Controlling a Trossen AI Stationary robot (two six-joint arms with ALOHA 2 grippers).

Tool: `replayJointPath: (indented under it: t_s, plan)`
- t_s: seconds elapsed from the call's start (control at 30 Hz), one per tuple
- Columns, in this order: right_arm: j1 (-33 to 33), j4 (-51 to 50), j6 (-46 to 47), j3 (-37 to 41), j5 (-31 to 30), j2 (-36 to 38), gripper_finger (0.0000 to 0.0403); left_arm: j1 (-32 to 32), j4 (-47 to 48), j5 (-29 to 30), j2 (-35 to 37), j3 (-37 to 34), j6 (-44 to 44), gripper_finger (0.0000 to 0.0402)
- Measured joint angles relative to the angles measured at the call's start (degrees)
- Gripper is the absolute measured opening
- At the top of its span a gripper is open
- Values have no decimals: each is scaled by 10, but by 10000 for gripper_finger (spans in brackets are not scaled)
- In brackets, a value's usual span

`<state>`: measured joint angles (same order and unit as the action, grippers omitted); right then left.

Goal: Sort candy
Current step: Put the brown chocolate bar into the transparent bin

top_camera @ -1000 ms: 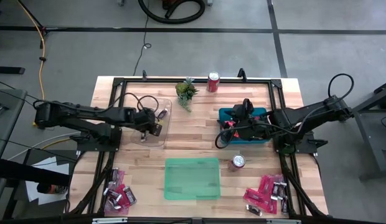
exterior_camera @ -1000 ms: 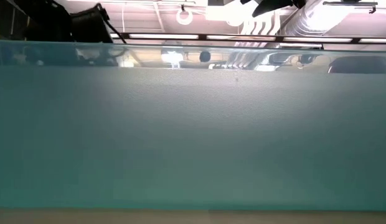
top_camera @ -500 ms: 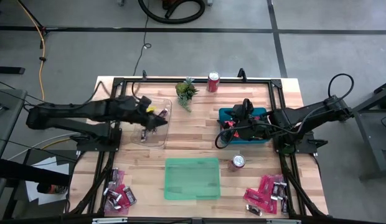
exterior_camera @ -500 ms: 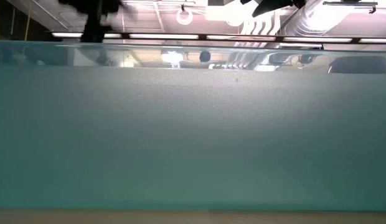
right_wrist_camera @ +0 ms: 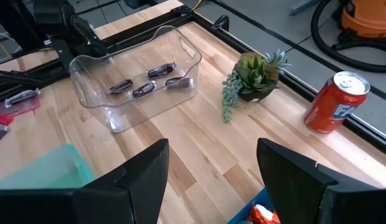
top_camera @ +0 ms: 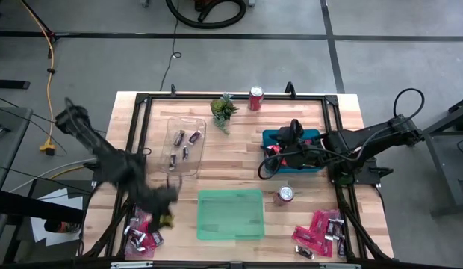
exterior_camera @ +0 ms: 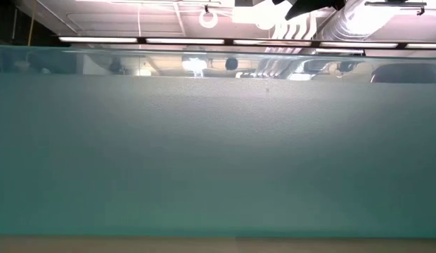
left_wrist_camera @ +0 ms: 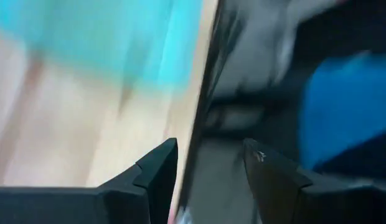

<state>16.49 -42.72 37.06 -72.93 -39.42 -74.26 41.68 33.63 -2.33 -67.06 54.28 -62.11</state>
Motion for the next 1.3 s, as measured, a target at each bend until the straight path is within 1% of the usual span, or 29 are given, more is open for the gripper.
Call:
replayJointPath:
  t_s: [0.1,0.2,0.27,0.37,0.47,0.63,0.73,0.87,1.07,1.23,1.3]
  plan:
    - [0,-7,0,0,3,0,238,87,5,-22,-76,0,14,167]
    - [0,-16,0,0,3,0,238,150,6,-18,-151,14,82,167]
    - [0,-19,0,0,3,0,238,177,19,7,-195,32,141,167]
    - [0,-25,0,0,3,0,238,201,44,59,-251,55,217,167]
    - [0,-29,0,0,3,0,238,208,45,79,-289,69,274,167]
    - [0,-35,0,0,3,0,238,216,53,54,-327,73,320,167]
    - [0,-39,0,0,3,0,238,220,76,61,-343,73,330,167]
    - [0,-40,3,0,3,0,238,219,79,66,-356,72,332,167]
    - [0,-49,4,0,3,0,238,219,77,112,-370,72,353,167]
    - [0,-51,4,0,2,0,238,217,76,115,-382,75,358,165]
    - [0,-51,4,0,2,0,238,211,75,114,-383,75,363,156]
